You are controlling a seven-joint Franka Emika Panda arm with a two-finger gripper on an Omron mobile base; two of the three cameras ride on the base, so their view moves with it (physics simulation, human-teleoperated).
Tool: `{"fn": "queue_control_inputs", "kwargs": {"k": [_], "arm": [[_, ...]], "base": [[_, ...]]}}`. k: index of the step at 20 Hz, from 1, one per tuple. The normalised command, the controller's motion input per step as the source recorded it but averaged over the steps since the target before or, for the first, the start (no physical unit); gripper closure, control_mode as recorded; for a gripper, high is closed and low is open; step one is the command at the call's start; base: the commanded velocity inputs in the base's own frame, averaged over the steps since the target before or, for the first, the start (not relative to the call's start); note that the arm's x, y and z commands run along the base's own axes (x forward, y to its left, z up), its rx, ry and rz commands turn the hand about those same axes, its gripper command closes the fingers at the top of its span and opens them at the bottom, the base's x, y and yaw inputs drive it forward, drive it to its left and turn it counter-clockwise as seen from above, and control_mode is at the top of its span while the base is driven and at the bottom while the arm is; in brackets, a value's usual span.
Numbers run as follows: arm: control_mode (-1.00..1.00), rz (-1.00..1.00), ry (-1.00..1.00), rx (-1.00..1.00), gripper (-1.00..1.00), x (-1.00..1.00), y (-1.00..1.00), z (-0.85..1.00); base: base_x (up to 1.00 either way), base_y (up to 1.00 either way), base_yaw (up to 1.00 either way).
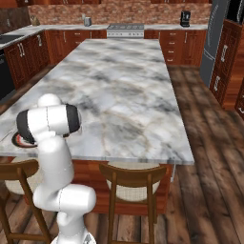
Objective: Take the fork and place it on the left side of the plate. Then take the spoon and place it on the right side of the plate. Make sure they're directly next to the plate.
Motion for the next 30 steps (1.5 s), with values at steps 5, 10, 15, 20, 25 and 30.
{"fn": "queue_control_inputs", "kwargs": {"k": [5,10,15,20,25,30], "arm": [[-1.0,-0.01,0.0,0.04,1.0,0.57,0.3,-0.29],[-1.0,-0.01,0.0,0.04,1.0,0.6,0.37,-0.33],[-1.0,-0.01,0.04,0.07,1.0,0.26,0.34,-0.41],[-1.0,-0.01,0.13,0.08,1.0,-0.02,0.13,-0.54],[-1.0,-0.02,0.12,0.04,1.0,-0.19,0.01,-0.56],[-1.0,-0.04,0.11,0.02,1.0,-0.56,0.0,-0.55]], "base": [[0.0,0.0,0.0],[0.0,0.0,0.0],[0.0,0.0,0.0],[0.0,0.0,0.0],[0.0,0.0,0.0],[0.0,0.0,0.0]]}}
